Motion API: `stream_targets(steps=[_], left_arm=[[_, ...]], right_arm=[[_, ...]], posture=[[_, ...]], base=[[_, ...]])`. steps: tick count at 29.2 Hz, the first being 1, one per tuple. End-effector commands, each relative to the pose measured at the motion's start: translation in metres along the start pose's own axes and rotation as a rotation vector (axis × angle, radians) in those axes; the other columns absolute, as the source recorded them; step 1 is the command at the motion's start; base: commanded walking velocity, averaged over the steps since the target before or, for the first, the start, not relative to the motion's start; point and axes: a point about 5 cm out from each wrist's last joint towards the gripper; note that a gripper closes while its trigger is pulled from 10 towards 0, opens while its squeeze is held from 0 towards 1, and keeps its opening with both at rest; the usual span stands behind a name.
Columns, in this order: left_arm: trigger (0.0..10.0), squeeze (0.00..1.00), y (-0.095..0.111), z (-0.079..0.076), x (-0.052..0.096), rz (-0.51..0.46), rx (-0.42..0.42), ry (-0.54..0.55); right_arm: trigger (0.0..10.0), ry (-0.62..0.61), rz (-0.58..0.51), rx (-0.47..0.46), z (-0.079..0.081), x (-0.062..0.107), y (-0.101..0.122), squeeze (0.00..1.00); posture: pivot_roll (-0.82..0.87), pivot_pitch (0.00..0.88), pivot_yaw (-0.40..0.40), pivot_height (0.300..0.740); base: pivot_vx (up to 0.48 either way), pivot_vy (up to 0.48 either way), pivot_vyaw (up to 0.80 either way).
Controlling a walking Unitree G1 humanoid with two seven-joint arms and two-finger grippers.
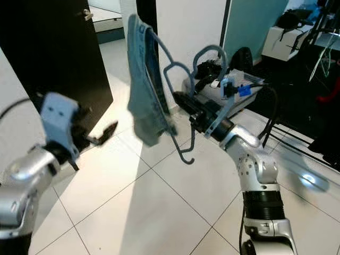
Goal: Hang hanger
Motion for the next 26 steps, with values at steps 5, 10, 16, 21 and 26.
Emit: stream_targets(steps=[5,10,16,21,26], left_arm=[[10.0,0.00,0.006,-0.027,-0.007,-0.057,0.139,0.098],[10.0,0.00,0.011,-0.027,-0.012,-0.071,0.162,0.167],[10.0,0.00,0.016,-0.016,-0.013,-0.085,0.077,0.279],[10.0,0.00,0.016,-0.015,-0.015,-0.076,0.001,0.335],[10.0,0.00,0.013,-0.017,-0.017,-0.058,-0.010,0.338]], right_arm=[[10.0,0.054,0.057,0.022,0.011,-0.002,-0.011,0.00],[10.0,0.084,0.096,0.026,0.019,-0.002,-0.022,0.00],[10.0,0.125,0.113,0.010,0.033,-0.005,-0.032,0.00],[10.0,0.143,0.114,0.001,0.039,-0.007,-0.035,0.00],[10.0,0.152,0.111,-0.001,0.042,-0.008,-0.035,0.00]], posture=[[0.03,0.000,-0.031,0.740],[0.03,0.000,-0.031,0.740],[0.03,0.000,-0.029,0.740],[0.03,0.000,-0.026,0.740],[0.02,0.000,-0.024,0.740]], base=[[0.000,0.000,0.00],[0.000,0.000,0.00],[0.000,0.000,0.00],[0.000,0.000,0.00],[0.000,0.000,0.00]])
Point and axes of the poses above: a point about 5 cm out from each wrist's last joint towards the gripper, its own x axis pointing back from the gripper into the wrist, its own y axis along the axis of the wrist's last joint, z = x × y, and after that the axes turned 2 degrees about x, right-handed
